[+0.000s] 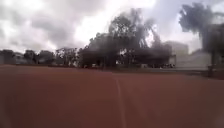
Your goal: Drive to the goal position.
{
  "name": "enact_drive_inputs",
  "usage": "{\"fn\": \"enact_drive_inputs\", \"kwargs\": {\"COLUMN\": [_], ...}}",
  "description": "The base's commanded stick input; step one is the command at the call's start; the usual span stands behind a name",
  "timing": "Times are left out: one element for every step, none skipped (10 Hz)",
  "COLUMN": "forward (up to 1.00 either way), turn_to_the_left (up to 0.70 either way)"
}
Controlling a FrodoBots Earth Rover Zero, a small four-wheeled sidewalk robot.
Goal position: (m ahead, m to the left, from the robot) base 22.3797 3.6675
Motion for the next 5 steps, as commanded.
{"fn": "enact_drive_inputs", "kwargs": {"forward": [0.70,0.70,0.70,0.70,0.70], "turn_to_the_left": [0.00,0.00,0.00,0.00,0.00]}}
